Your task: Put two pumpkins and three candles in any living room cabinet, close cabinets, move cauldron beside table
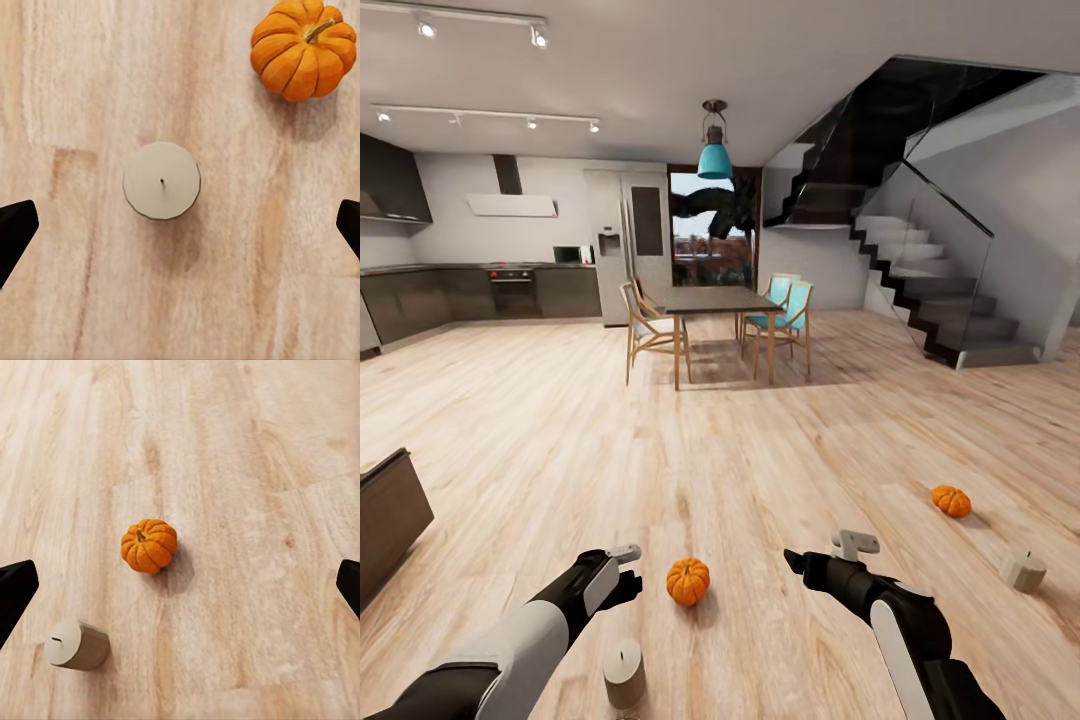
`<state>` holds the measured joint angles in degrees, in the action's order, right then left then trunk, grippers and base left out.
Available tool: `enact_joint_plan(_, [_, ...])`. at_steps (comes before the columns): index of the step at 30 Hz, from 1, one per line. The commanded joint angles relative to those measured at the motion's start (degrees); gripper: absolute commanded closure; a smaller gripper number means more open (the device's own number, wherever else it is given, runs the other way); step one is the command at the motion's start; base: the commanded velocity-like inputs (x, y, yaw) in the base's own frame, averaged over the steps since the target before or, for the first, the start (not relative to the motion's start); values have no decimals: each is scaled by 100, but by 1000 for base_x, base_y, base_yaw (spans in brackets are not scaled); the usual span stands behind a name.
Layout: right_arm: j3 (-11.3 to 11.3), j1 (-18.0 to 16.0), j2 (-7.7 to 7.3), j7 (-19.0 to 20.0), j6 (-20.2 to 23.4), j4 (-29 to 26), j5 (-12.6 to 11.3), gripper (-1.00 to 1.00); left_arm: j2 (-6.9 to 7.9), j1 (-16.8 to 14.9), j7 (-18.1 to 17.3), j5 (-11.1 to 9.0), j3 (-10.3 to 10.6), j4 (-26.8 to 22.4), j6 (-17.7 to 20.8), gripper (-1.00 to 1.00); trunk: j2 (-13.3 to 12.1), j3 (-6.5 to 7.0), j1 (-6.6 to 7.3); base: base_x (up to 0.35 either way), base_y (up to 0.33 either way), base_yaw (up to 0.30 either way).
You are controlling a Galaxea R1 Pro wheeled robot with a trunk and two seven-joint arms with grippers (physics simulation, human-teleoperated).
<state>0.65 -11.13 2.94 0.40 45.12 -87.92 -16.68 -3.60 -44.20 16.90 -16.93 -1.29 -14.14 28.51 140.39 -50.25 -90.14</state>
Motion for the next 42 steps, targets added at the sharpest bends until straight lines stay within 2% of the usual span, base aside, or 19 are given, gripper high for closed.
enact_joint_plan(1, [-3, -3, 0, 4, 26, -6, -2, -100, -5, -1, 41, -48, -12, -12, 23, -100, 44, -25, -21, 0, 0, -1])
enact_joint_plan(7, [-3, -3, -4, 4, 26, -6, -2, -100, -7, -1, 41, -48, -12, -12, 19, -100, 285, -132, -153, 0, 0, 0])
enact_joint_plan(24, [3, -3, 5, 4, 23, -6, 7, -100, -1, -1, 41, -54, -13, -18, 14, -100, 308, -509, -197, 0, 0, 0])
enact_joint_plan(31, [-2, -4, -1, 4, 23, -6, 7, -100, 7, -1, 57, -56, -20, -14, -102, -100, 317, -664, -215, 0, 0, 0])
enact_joint_plan(35, [-3, -5, -2, 4, 23, -6, 7, -100, 6, -7, 216, -50, -28, -13, 33, -100, 322, -753, -225, 0, 0, 0])
enact_joint_plan(38, [-3, -4, -3, 4, 23, -6, 7, -100, 11, -71, 470, -81, -25, -51, 395, -100, 326, -819, -233, 0, 0, 0])
enact_joint_plan(42, [-3, -4, 0, 4, 23, -6, 7, -100, 21, -185, 555, -100, -42, -69, 479, -100, 332, -908, -243, 0, 0, 0])
